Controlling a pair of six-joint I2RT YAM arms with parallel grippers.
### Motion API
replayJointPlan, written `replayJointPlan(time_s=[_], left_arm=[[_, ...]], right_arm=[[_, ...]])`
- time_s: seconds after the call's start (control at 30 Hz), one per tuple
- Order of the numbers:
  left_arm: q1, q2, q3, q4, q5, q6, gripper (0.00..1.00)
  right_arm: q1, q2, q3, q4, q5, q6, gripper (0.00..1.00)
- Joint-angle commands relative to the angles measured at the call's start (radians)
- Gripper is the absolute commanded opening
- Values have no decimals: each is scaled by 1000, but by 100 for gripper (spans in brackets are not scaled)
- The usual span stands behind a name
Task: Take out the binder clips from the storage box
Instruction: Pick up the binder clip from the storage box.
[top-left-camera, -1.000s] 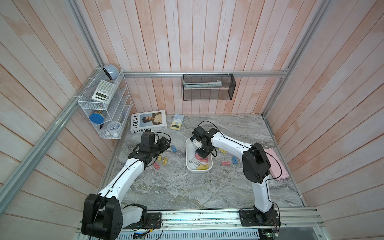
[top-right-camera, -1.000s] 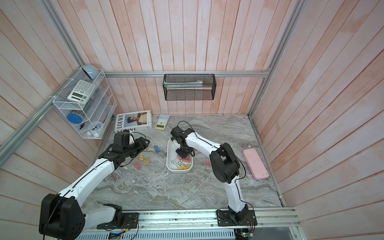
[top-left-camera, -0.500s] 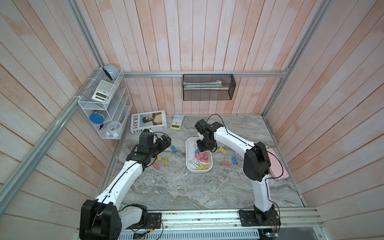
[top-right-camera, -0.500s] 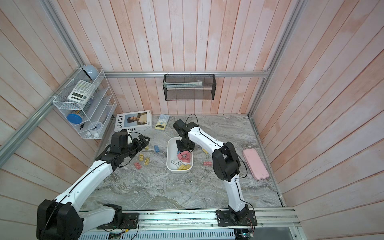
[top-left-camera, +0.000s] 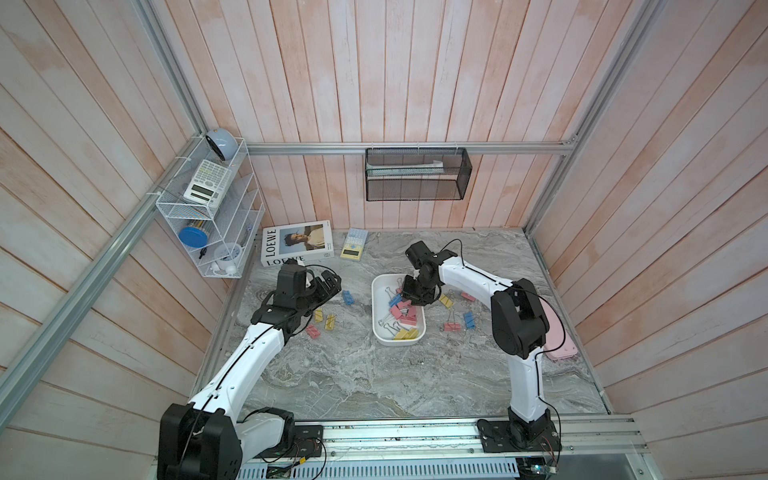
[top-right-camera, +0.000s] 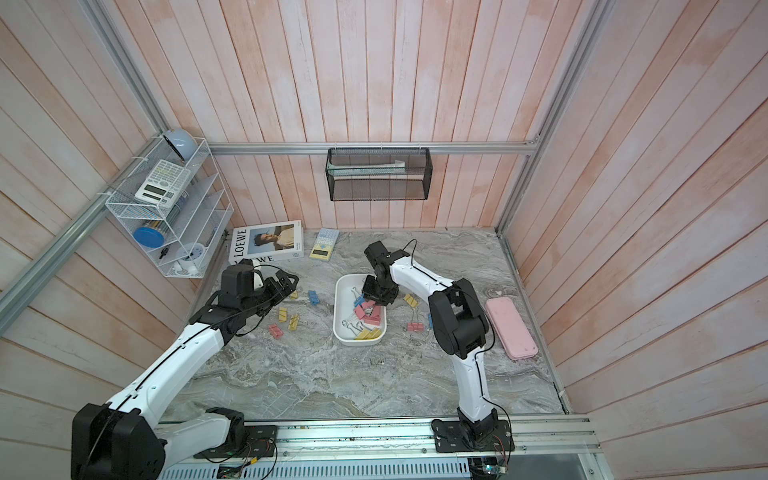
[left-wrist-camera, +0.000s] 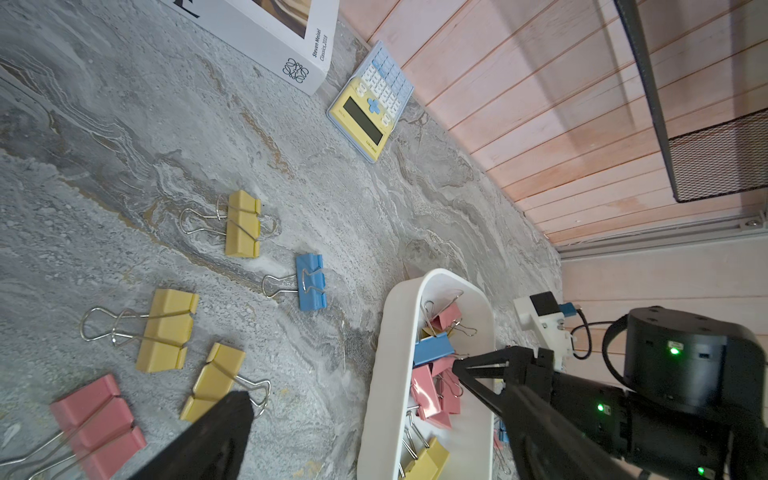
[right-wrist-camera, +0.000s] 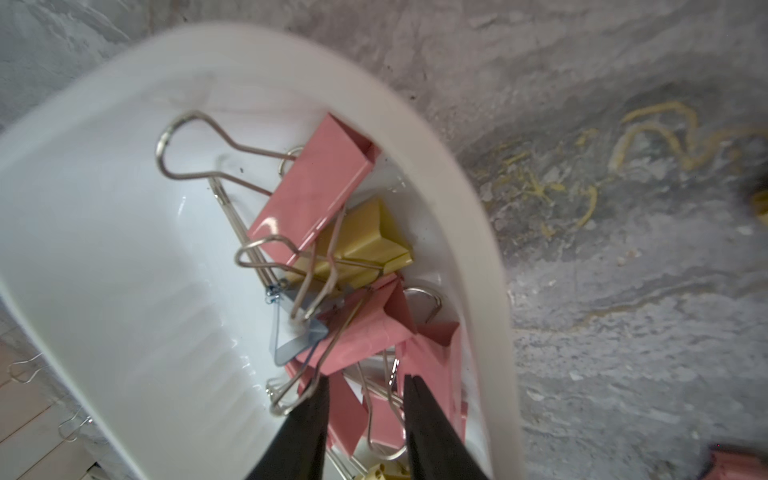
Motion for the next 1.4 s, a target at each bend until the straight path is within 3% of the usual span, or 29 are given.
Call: replayJointPlan(time_s=[0.0, 0.77, 1.0, 1.37], left_arm=[[5, -15, -16, -10, -12, 19, 100], [5, -13, -21, -5, -9, 28, 100], [5, -15, -26, -6, -10, 29, 100], [5, -16, -44, 19, -3, 19, 100]], right_arm=[[-7, -20, -7, 52, -42, 62, 36], [22, -104, -65, 94, -10, 103, 37], [23, -70, -43, 81, -26, 109, 36], [31, -184, -205, 121, 6, 185, 36]])
